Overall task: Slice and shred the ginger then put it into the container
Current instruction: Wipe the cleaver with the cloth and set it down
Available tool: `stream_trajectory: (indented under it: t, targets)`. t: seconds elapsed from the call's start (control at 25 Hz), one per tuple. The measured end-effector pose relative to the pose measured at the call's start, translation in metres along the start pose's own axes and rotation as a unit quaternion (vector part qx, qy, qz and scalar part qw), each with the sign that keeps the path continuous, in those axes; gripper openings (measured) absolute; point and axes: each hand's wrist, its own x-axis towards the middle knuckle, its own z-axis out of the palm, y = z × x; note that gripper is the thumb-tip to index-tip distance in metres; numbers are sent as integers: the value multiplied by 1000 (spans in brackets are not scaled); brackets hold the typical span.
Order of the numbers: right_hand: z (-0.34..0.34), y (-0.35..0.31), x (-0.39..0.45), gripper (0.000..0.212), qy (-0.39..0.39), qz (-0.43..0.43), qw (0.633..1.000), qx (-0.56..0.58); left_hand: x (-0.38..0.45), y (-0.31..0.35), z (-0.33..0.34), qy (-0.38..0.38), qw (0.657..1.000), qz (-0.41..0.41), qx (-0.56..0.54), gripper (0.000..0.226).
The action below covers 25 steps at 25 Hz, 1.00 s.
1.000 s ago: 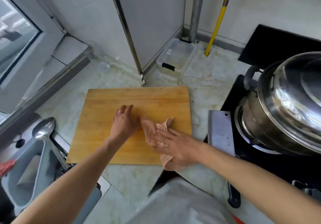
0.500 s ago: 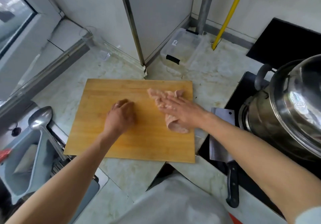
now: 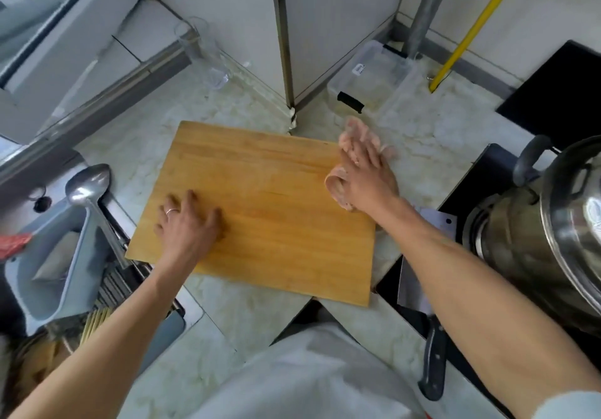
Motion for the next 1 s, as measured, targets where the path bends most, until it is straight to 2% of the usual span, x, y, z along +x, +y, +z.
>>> stream_trajectory:
  t: [0.04, 0.08, 0.12, 0.16, 0.2, 0.24, 0.28, 0.32, 0.36, 0.4, 0.44, 0.48, 0.52, 0.56, 0.6, 0.64, 0.72, 0.76, 0.8, 0.84, 0.88, 0.92, 0.96, 1.0]
  targets:
    - [7, -19, -2, 79, 1, 29, 999, 26, -3, -3, 4, -6, 1000, 3, 4, 70]
    - [16, -49, -13, 83, 10, -37, 999, 39, -6, -5, 7, -8, 1000, 10, 11, 70]
    - [29, -83, -38, 83, -23, -176, 984, 15, -8, -4, 10, -8, 1000, 13, 13, 70]
    - [37, -102, -56, 81, -71, -316, 946, -30, -9, -2, 12, -8, 1000, 10, 12, 70]
    - [35, -99, -57, 79, -82, -406, 909, -56, -9, -1, 12, -11, 1000, 6, 11, 70]
    - [27, -86, -48, 78, -68, -438, 893, -71, -9, -1, 12, -16, 1000, 7, 11, 70]
    - [15, -66, -27, 77, -44, -377, 923, -67, -10, -1, 13, -23, 1000, 13, 10, 71]
    - [2, -48, -5, 77, -10, -252, 967, -18, -10, -4, 13, -30, 999, 18, 9, 71]
    - [-5, -40, 9, 79, 10, -113, 994, 5, -11, -7, 14, -36, 999, 23, 11, 71]
    - [-1, -46, 13, 80, 14, -31, 999, 17, -12, -9, 16, -42, 999, 25, 16, 72]
    - [11, -62, 10, 82, 24, -44, 999, 14, -12, -9, 17, -46, 998, 26, 21, 72]
    - [24, -88, -5, 82, 14, -144, 989, 16, -12, -9, 17, -50, 998, 27, 24, 71]
    - [37, -111, -28, 81, -38, -291, 955, -33, -11, -8, 17, -52, 998, 29, 28, 71]
    - [40, -114, -35, 80, -74, -397, 912, -79, -9, -9, 15, -52, 997, 34, 34, 72]
    - [34, -104, -29, 78, -71, -461, 880, -88, -7, -11, 13, -48, 997, 43, 45, 73]
    - [22, -93, -13, 75, -62, -439, 891, -98, -5, -16, 11, -40, 995, 58, 64, 75]
    - [-2, -73, 26, 75, -21, -218, 975, -36, -3, -33, 5, -10, 989, 101, 109, 78]
    - [-6, -76, 36, 76, -5, -114, 993, -10, -3, -40, 3, 10, 985, 122, 121, 78]
    - [-2, -92, 35, 77, 10, -75, 997, 4, -4, -46, 2, 30, 983, 136, 123, 77]
    - [9, -115, 26, 77, 26, -123, 992, -1, -5, -49, 2, 47, 982, 143, 113, 75]
    - [16, -140, 5, 75, -8, -223, 974, -25, -4, -51, 3, 60, 984, 142, 93, 72]
    - [25, -152, -14, 71, -53, -348, 935, -54, -3, -51, 5, 69, 986, 140, 64, 68]
    - [25, -149, -19, 68, -81, -430, 897, -66, -2, -51, 5, 79, 987, 137, 31, 65]
    - [16, -140, -12, 67, -86, -461, 881, -60, -2, -52, 6, 91, 987, 133, 2, 63]
